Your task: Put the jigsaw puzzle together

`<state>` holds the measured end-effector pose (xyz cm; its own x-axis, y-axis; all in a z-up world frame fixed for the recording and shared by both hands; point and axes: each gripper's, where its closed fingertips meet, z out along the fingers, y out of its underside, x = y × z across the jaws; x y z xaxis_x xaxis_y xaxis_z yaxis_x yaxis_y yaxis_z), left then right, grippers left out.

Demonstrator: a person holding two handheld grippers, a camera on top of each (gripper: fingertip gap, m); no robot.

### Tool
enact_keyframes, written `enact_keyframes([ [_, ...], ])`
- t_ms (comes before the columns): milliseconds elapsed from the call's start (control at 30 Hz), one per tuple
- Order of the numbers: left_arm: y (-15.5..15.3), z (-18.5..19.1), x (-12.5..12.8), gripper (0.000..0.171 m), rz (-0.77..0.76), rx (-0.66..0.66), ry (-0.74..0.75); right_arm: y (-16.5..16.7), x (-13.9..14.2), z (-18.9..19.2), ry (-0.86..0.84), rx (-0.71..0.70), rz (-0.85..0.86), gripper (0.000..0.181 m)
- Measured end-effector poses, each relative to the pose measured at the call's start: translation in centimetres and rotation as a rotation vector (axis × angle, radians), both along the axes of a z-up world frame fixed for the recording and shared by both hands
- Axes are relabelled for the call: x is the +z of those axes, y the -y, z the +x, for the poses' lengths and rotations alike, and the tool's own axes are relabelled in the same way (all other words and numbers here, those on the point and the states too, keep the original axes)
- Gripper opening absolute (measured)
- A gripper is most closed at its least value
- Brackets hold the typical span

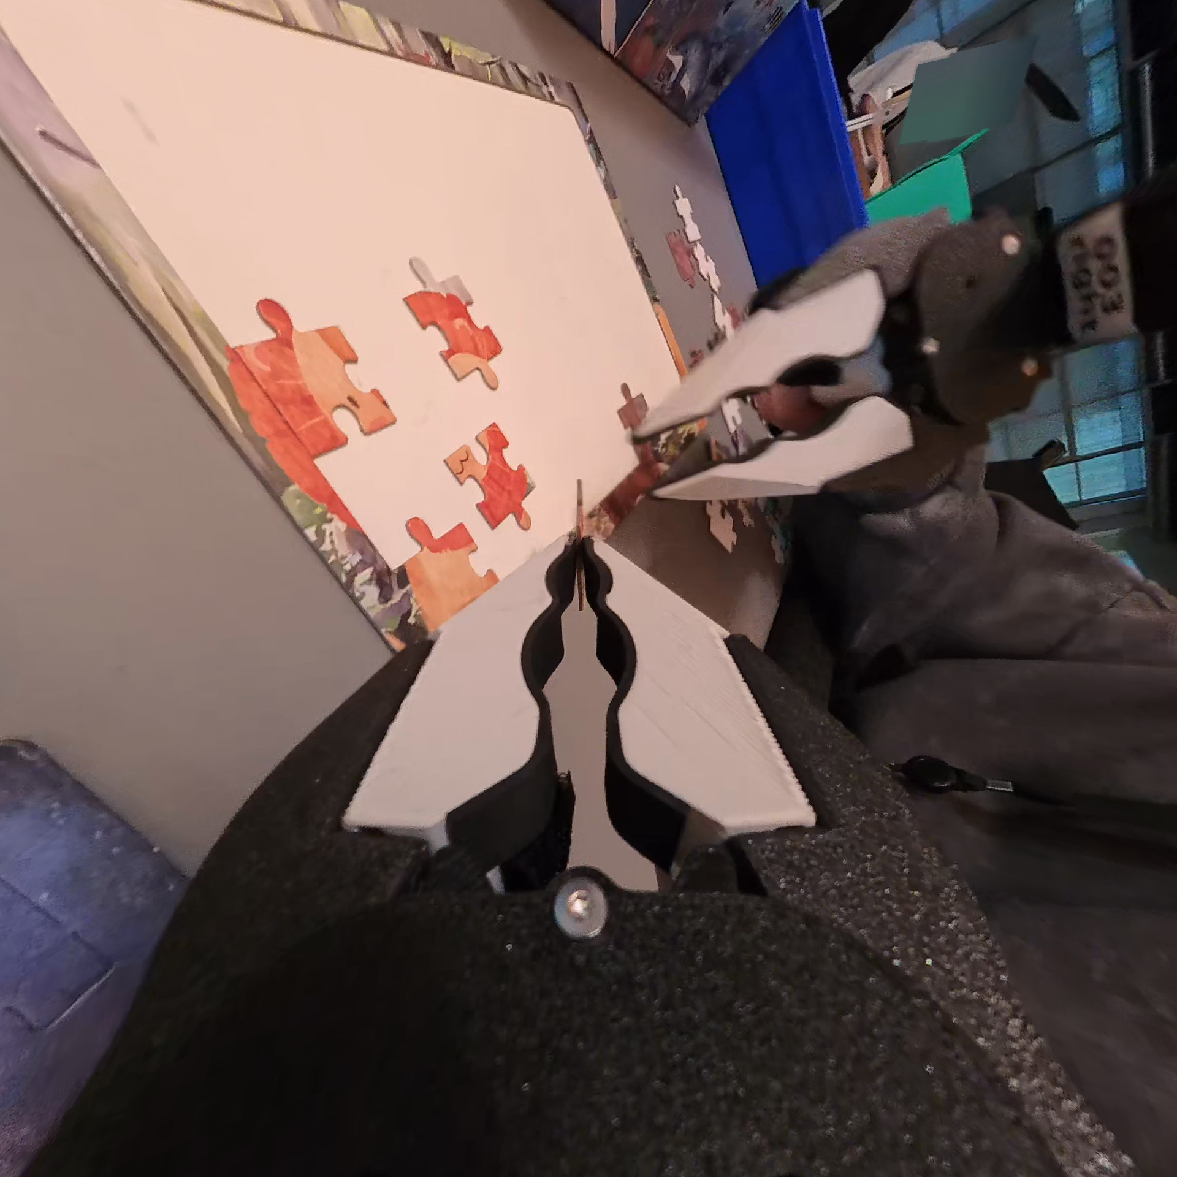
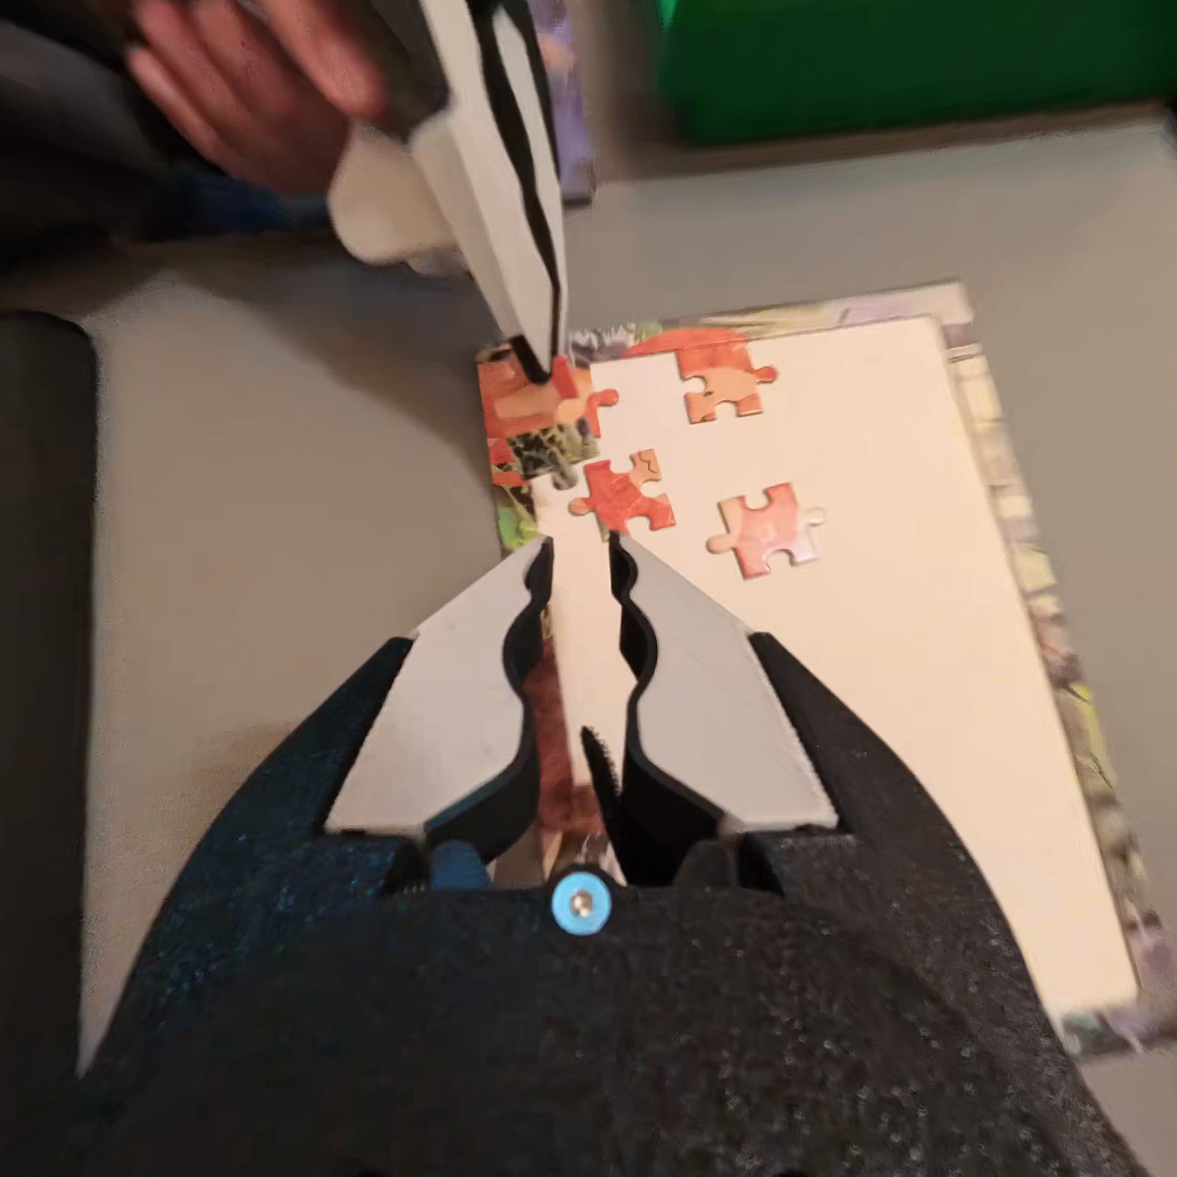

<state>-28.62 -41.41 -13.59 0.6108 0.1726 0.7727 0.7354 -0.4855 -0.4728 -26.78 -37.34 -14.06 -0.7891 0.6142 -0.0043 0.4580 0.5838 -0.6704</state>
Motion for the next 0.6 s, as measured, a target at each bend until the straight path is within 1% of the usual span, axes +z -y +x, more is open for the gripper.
enact_keyframes([
  [33, 0.3, -0.1, -0.1, 0.0, -0.006, 0.007, -0.004, 0.2, -1.4, -0.8, 0.035, 0.019, 0.033, 0.02],
  [100, 1.1, -0.2, 0.5, 0.001, 0.019, 0.03, -0.018, -0.1, -3.2, -2.3, -0.01, 0.034, 0.103, 0.035],
  [167, 1.9, 0.0, 1.2, 0.0, 0.044, 0.044, -0.029, 0.4, -3.6, -2.4, -0.046, 0.062, 0.053, 0.035],
  [233, 2.6, 0.1, 1.1, 0.0, 0.042, 0.047, -0.046, 0.8, -4.1, -2.1, -0.007, 0.082, 0.008, 0.04],
  [300, 2.7, 0.3, 1.1, 0.0, 0.057, 0.043, -0.044, 1.0, -3.9, -2.5, 0.01, 0.084, -0.03, 0.045],
  [433, 2.7, 0.4, 1.1, 0.001, 0.085, 0.039, -0.045, 1.4, -3.0, -3.0, 0.024, 0.09, -0.118, 0.047],
  [467, 2.7, 0.4, 1.0, 0.001, 0.092, 0.04, -0.042, 1.5, -3.2, -3.1, 0.018, 0.095, -0.114, 0.047],
  [533, 2.7, 0.4, 0.9, 0.001, 0.099, 0.041, -0.029, 1.2, -4.3, -3.5, -0.007, 0.097, -0.038, 0.046],
  [567, 2.8, 0.4, 0.7, 0.001, 0.097, 0.04, -0.024, 1.3, -4.1, -3.6, -0.025, 0.104, -0.042, 0.043],
  [600, 2.9, 0.3, 0.6, 0.001, 0.094, 0.04, -0.024, 1.3, -4.0, -3.8, -0.032, 0.099, -0.047, 0.031],
])
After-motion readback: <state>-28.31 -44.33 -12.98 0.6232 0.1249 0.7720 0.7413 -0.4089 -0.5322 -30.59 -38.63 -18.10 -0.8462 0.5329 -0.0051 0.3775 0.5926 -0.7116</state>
